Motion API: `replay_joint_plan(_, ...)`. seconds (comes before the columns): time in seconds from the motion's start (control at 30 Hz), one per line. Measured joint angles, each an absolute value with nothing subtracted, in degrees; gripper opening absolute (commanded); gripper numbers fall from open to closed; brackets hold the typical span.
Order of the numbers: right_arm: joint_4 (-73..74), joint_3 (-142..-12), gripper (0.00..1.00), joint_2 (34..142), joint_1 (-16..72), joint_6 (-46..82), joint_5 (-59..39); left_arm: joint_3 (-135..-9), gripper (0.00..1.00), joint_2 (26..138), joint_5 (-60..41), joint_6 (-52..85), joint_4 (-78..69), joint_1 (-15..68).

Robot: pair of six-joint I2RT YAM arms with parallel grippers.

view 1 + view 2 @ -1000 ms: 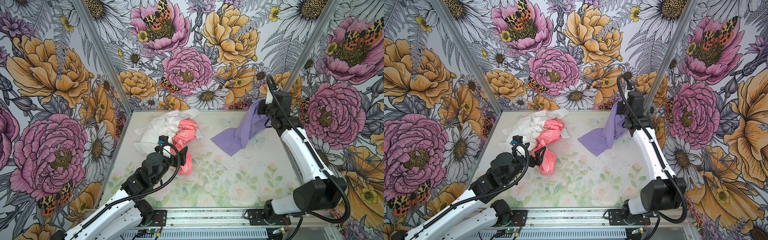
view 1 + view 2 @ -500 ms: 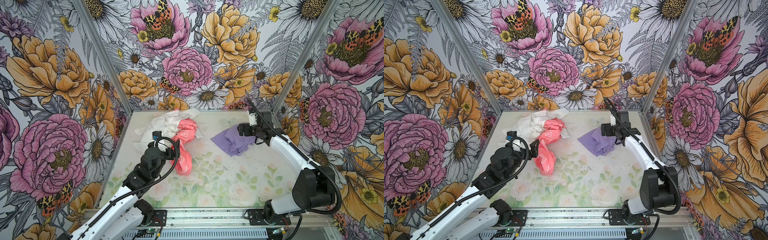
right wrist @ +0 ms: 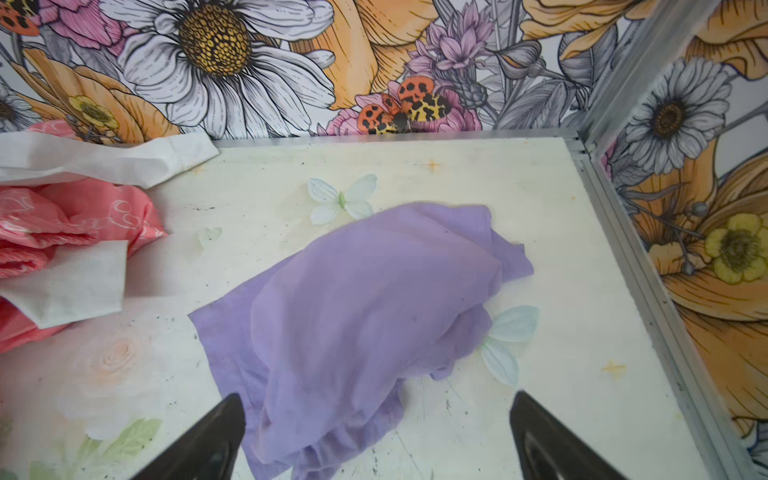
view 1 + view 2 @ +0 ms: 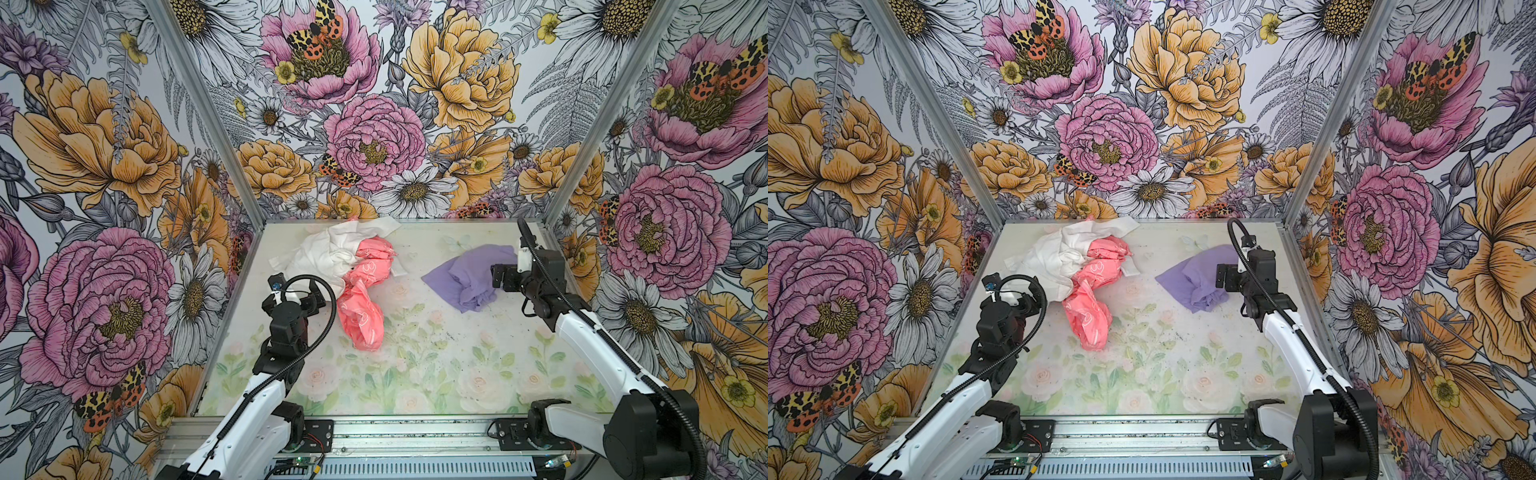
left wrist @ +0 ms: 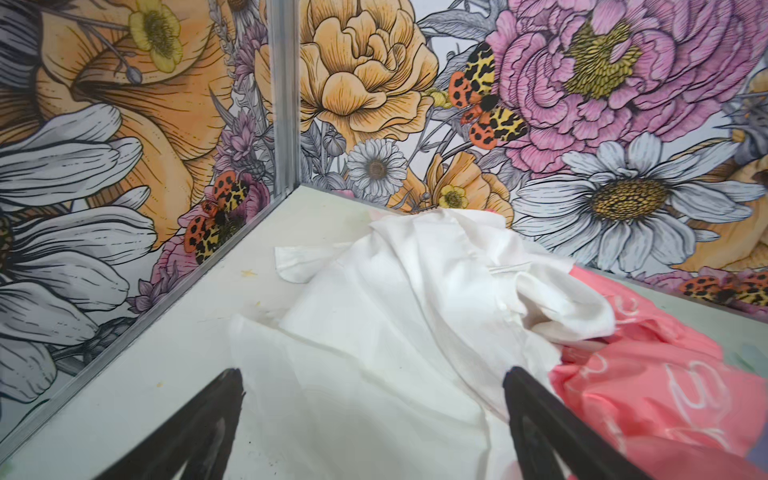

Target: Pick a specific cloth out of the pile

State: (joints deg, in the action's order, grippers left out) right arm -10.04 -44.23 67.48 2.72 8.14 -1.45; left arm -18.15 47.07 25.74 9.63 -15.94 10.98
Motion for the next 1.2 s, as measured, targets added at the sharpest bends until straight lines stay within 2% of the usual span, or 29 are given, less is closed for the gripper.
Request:
replay_joint_plan(0.23,6.0,-29.4,1.00,67.4,-0.3,9.0,-0.1,-13.5,0.99,60.4,25.1,4.1,-35.8,8.3)
replay_joint_plan(0.5,25.8,-23.3,0.99,73.8,-1.8,7.6,0.4,-11.9,0.99,71.4,22.2,-0.4,-50.9,6.7)
replay_joint_plan(0.77,36.6,-21.1,0.99,78.0,-2.7,5.7,-0.4,-12.4,0.99,83.9,15.5,-1.5,-61.2,3.0)
replay_joint_plan(0.97,47.9,-20.6,0.99,87.3,-4.1,5.8,-1.8,-13.6,0.99,89.5,12.0,-1.5,-63.5,1.6)
replay_joint_plan(1.2,49.8,-20.5,1.00,88.2,-4.2,5.9,-1.8,-21.0,0.99,89.3,9.4,-0.4,-57.3,-0.3)
